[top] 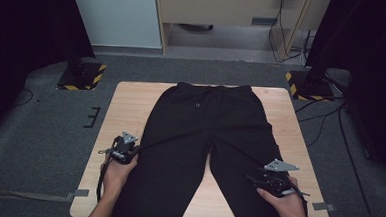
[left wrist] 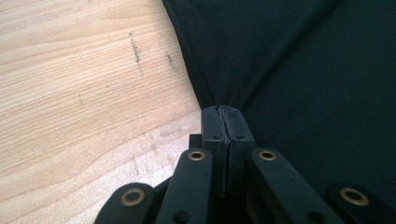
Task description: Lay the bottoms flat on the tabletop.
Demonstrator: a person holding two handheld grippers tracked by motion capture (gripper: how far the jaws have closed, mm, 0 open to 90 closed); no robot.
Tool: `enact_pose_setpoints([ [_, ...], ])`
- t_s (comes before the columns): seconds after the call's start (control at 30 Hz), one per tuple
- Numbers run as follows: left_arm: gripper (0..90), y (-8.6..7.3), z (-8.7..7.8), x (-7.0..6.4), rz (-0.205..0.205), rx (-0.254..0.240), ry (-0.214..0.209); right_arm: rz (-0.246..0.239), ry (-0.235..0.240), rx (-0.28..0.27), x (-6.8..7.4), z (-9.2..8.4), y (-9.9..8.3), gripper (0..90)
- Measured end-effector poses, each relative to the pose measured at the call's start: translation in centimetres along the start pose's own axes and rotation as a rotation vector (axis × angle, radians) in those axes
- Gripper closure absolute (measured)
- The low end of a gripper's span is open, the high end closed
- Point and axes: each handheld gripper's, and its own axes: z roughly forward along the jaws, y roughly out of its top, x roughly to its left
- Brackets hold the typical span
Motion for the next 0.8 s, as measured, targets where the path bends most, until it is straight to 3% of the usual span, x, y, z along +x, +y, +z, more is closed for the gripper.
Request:
enact_pose_setpoints([
  [0.07,82.4,0.1,0.0,0.0,0.012,-0.004,0.0,-0.005,-0.004,0.009,0.3,0.1,-0.1,40.1],
  [0.13,56.6,0.1,-0.2,-0.2,0.027,-0.01,0.027,-0.021,-0.012,0.017,0.5,0.4,-0.4,39.1],
  [0.17,47.4,0.1,-0.4,-0.4,0.035,-0.015,0.027,-0.035,-0.024,0.007,0.6,0.4,-0.6,39.0],
  [0.2,44.2,0.1,-0.7,-0.8,0.056,-0.019,0.025,-0.039,-0.03,0.001,0.7,0.4,-0.7,39.0],
  [0.27,39.5,0.0,-1.3,-1.4,0.071,-0.033,0.024,-0.064,-0.056,-0.018,1.0,0.4,-1.1,39.1],
  [0.47,34.9,-0.2,-2.6,-3.6,0.098,-0.057,-0.076,-0.037,-0.097,-0.02,2.4,-0.1,-1.8,39.3],
  [0.8,27.9,-1.1,-1.5,-6.0,0.145,-0.034,-0.126,-0.04,-0.092,-0.019,4.4,-0.7,-2.5,37.4],
])
